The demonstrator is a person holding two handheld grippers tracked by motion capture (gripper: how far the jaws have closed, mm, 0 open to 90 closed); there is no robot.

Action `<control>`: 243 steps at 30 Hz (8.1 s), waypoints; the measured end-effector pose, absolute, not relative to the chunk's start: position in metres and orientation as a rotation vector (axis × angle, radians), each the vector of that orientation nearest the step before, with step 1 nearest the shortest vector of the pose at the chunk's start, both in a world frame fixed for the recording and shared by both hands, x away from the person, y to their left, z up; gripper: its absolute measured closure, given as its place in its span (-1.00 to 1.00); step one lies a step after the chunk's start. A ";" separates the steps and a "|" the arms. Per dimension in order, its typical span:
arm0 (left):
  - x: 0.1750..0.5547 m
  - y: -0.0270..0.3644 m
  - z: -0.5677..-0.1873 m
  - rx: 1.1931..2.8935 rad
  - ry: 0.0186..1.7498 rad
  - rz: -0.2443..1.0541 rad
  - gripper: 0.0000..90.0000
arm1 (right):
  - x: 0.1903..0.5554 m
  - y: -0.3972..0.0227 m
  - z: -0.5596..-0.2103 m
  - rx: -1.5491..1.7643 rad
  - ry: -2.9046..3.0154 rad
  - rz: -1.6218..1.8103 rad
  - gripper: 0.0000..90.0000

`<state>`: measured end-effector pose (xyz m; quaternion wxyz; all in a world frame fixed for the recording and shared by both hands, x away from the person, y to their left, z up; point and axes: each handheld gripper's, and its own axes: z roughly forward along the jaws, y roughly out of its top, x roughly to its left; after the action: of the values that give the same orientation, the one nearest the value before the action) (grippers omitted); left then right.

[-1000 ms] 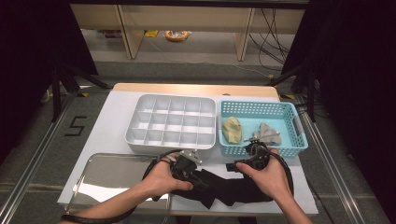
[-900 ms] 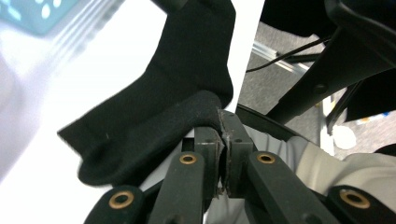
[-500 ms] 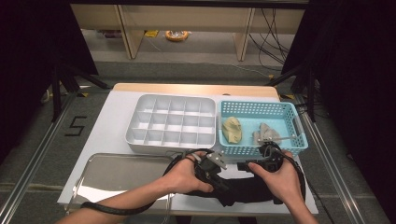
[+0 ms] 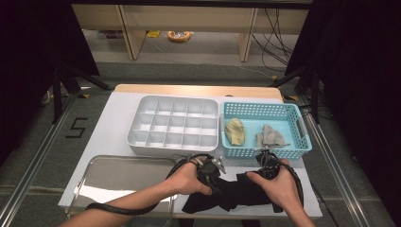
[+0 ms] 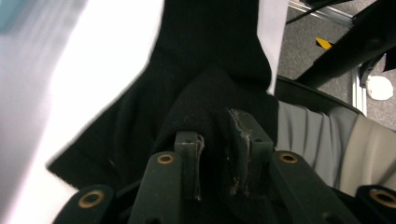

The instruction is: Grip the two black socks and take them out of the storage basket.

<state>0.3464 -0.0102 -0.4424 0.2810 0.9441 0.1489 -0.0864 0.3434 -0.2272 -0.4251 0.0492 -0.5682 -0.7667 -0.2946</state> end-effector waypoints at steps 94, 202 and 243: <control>0.365 0.051 -0.461 2.370 0.818 -0.255 0.78 | 0.330 -0.307 -0.439 -2.073 -2.208 -0.741 0.95; 0.362 0.068 -0.462 2.364 0.956 -0.127 0.13 | 0.319 -0.296 -0.443 -2.049 -2.276 -0.650 0.66; 0.357 0.070 -0.448 2.267 0.964 -0.306 0.74 | 0.317 -0.269 -0.420 -1.859 -2.425 -0.814 1.00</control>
<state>0.3574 0.0697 -0.4482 0.3238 0.8641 0.3673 -0.1165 0.3168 -0.2693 -0.4197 -0.0100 -0.5879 -0.7669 -0.2574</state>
